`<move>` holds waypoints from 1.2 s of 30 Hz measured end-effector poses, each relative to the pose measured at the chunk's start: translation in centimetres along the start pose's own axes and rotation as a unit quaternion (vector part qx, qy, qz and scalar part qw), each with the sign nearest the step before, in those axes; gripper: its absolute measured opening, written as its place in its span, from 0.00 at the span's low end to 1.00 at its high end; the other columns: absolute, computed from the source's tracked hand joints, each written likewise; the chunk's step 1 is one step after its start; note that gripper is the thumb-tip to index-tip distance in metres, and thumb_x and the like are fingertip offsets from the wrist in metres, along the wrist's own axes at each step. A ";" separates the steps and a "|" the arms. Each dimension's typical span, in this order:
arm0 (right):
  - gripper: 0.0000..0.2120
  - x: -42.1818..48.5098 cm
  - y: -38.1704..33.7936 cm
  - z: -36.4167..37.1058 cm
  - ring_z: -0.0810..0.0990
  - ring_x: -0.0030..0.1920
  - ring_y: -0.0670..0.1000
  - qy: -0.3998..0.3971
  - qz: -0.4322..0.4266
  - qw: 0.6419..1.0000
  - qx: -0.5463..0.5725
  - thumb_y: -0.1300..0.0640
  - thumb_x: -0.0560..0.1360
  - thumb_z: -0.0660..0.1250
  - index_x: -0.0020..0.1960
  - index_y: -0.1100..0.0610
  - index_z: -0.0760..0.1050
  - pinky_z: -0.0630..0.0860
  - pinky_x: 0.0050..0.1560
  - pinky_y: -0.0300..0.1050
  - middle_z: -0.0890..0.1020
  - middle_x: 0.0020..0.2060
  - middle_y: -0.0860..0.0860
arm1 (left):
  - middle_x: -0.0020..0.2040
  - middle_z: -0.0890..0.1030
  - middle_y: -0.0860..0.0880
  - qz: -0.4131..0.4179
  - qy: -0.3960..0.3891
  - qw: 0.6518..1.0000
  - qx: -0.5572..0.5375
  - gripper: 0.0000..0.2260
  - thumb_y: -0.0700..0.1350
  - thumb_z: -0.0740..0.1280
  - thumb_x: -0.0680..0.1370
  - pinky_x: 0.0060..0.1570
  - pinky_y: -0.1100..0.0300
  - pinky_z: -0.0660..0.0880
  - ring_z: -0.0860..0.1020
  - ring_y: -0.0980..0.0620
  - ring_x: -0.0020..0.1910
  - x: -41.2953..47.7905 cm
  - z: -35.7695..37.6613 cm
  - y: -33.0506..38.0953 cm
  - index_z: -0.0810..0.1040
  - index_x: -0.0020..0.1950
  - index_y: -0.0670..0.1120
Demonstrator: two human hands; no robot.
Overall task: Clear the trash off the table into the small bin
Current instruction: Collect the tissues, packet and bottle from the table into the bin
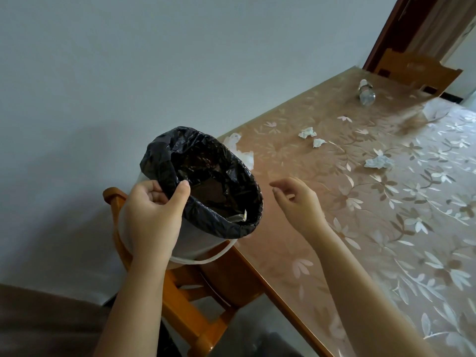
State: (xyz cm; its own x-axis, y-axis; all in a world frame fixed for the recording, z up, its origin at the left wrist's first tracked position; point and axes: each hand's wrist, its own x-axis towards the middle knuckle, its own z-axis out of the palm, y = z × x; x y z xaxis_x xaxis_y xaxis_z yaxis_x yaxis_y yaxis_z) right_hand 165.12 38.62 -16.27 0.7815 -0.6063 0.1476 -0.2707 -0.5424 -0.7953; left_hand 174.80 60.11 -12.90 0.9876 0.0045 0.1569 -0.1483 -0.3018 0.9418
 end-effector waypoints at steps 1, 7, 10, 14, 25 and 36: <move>0.07 0.7 0.3 0.2 0.74 0.41 0.36 0.001 0.006 1.000 0.004 0.58 0.74 0.62 0.47 0.48 0.77 0.67 0.40 0.31 0.78 0.43 0.45 | 0.33 0.78 0.51 -0.004 0.008 1.000 -0.003 0.16 0.63 0.68 0.63 0.39 0.45 0.80 0.79 0.48 0.35 0.5 0.0 -0.2 0.73 0.37 0.53; 0.07 6.9 2.2 3.0 0.73 0.40 0.37 -0.021 0.026 0.999 0.010 0.57 0.74 0.62 0.51 0.52 0.77 0.65 0.37 0.29 0.78 0.44 0.48 | 0.32 0.76 0.52 -0.026 0.041 0.999 0.007 0.16 0.65 0.68 0.62 0.35 0.48 0.79 0.77 0.50 0.33 3.6 0.9 -0.6 0.72 0.37 0.54; 0.09 10.2 3.3 5.0 0.74 0.40 0.41 -0.049 0.038 0.998 0.013 0.57 0.74 0.62 0.54 0.54 0.75 0.66 0.36 0.31 0.79 0.46 0.51 | 0.33 0.76 0.52 -0.039 0.056 0.997 0.021 0.17 0.65 0.68 0.62 0.37 0.44 0.80 0.78 0.50 0.35 4.9 1.5 -0.2 0.72 0.38 0.54; 0.14 14.7 5.1 7.4 0.75 0.43 0.46 -0.075 0.044 0.996 0.016 0.55 0.73 0.64 0.58 0.53 0.72 0.69 0.42 0.40 0.77 0.51 0.52 | 0.34 0.77 0.53 -0.047 0.082 0.995 0.038 0.15 0.64 0.67 0.62 0.40 0.42 0.79 0.79 0.49 0.36 6.5 2.4 0.1 0.72 0.37 0.56; 0.21 20.7 9.4 13.1 0.75 0.43 0.50 -0.146 0.042 0.986 -0.069 0.53 0.72 0.66 0.64 0.52 0.68 0.71 0.43 0.45 0.69 0.65 0.54 | 0.35 0.78 0.46 -0.062 0.097 0.990 0.078 0.16 0.62 0.67 0.63 0.40 0.40 0.78 0.78 0.43 0.37 7.7 4.6 0.0 0.73 0.39 0.52; 0.18 22.2 10.3 16.1 0.73 0.56 0.61 -0.171 0.026 0.964 -0.201 0.54 0.72 0.66 0.61 0.55 0.70 0.74 0.52 0.56 0.72 0.61 0.60 | 0.34 0.77 0.47 -0.068 0.094 0.988 0.105 0.12 0.57 0.68 0.66 0.39 0.42 0.78 0.77 0.45 0.35 7.8 5.5 -0.3 0.73 0.38 0.50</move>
State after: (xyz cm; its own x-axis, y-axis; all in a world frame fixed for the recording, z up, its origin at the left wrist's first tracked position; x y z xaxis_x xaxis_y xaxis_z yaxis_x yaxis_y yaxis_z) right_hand 188.69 28.94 -30.69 0.8820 -0.4490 -0.1432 -0.4567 -0.7395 -0.4945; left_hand 182.86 55.03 -13.62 0.9679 0.2289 0.1036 0.0187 -0.4766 0.8789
